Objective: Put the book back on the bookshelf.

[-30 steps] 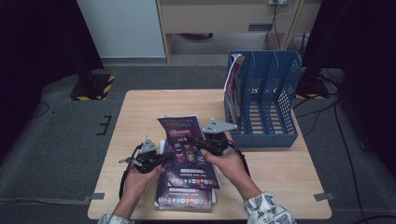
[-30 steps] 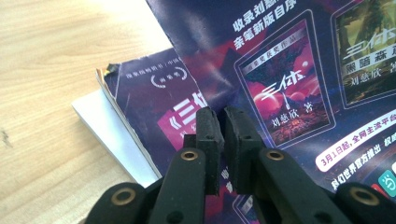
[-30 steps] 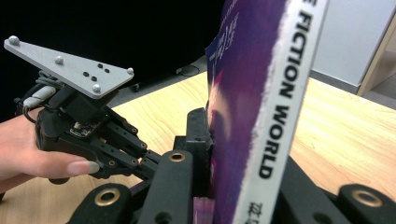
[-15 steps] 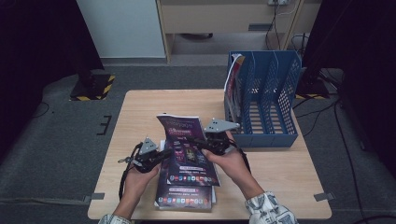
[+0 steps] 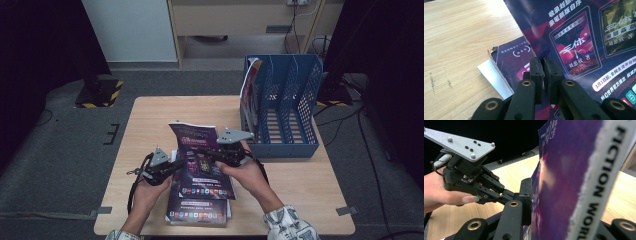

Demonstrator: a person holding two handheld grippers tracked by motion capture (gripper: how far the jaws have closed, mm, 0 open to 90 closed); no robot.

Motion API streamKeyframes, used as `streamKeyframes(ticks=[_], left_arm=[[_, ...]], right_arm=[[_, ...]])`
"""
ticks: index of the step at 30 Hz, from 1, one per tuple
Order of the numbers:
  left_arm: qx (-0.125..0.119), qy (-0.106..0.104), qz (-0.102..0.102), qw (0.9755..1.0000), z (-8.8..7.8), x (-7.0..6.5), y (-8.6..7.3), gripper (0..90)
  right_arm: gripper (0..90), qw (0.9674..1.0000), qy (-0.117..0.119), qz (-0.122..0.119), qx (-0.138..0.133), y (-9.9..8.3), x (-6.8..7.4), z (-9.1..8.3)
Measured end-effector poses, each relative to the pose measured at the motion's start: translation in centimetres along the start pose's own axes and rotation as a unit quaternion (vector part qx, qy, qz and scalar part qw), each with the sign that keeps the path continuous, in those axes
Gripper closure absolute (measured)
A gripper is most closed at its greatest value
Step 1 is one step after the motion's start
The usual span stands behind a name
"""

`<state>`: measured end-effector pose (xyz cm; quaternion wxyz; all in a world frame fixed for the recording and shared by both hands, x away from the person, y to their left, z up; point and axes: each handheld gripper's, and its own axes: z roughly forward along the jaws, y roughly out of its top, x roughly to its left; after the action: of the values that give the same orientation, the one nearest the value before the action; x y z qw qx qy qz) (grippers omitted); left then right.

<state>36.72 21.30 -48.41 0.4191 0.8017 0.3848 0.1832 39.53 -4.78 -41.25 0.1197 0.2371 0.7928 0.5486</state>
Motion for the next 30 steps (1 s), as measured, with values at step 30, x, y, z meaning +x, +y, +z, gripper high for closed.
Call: streamKeyframes(ticks=[30], left_arm=[[-0.026, 0.029, -0.045, 0.9982, -0.2, 1.2, -0.6, 55.1]], right_arm=[[82.4, 0.9999, -0.011, 0.000, -0.005, 0.5, -0.2, -0.7]])
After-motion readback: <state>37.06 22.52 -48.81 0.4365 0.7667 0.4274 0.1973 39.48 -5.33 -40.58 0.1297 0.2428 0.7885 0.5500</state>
